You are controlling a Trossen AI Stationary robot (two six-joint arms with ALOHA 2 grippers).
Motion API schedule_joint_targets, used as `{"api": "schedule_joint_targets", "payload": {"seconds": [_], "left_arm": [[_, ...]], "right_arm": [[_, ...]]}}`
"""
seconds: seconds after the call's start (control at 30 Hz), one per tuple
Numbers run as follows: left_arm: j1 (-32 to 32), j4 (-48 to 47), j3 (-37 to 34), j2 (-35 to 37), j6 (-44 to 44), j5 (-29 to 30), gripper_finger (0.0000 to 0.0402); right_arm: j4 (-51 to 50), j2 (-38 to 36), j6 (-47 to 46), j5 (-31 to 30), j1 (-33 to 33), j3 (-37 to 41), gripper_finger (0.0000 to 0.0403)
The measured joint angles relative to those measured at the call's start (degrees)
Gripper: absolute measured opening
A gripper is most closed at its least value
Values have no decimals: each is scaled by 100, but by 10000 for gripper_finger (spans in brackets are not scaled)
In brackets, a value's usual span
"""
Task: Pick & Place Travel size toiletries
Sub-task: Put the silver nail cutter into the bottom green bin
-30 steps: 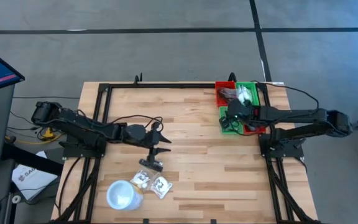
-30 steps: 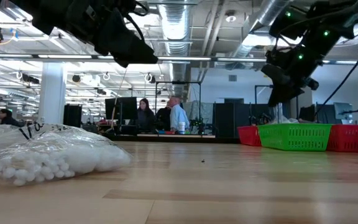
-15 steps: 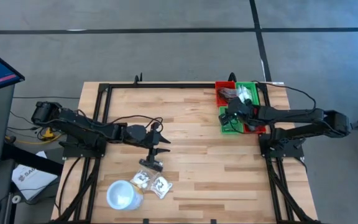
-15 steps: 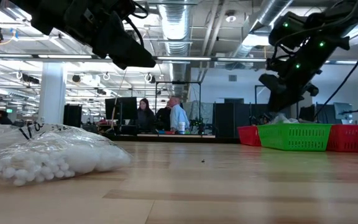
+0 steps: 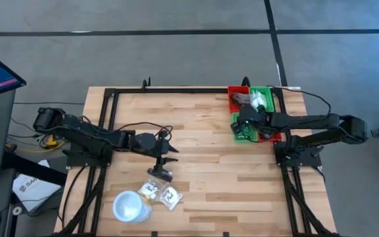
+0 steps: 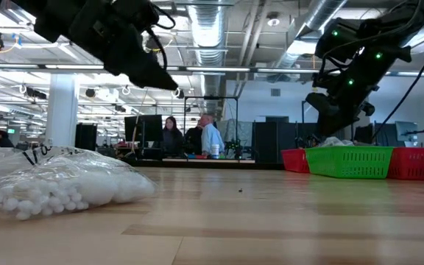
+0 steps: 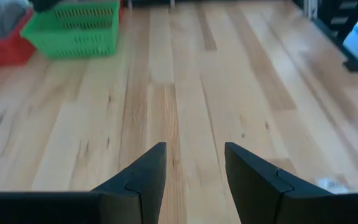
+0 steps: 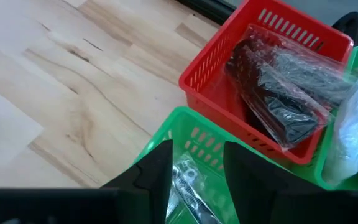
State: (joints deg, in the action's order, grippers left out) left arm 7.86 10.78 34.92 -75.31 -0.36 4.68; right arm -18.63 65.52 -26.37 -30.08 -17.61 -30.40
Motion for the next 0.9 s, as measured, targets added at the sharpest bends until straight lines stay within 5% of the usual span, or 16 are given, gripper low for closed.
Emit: {"api": "schedule_joint_targets", "payload": {"seconds": [0.37, 0.9], "left_arm": [[0, -1121, -5, -2, -275, -600, 153], [49, -1077, -946, -2, -617, -773, 153]], "right_arm": [[-15, 0, 146, 21, 97, -213, 123], [3, 0, 302, 25, 670, -642, 122]]}}
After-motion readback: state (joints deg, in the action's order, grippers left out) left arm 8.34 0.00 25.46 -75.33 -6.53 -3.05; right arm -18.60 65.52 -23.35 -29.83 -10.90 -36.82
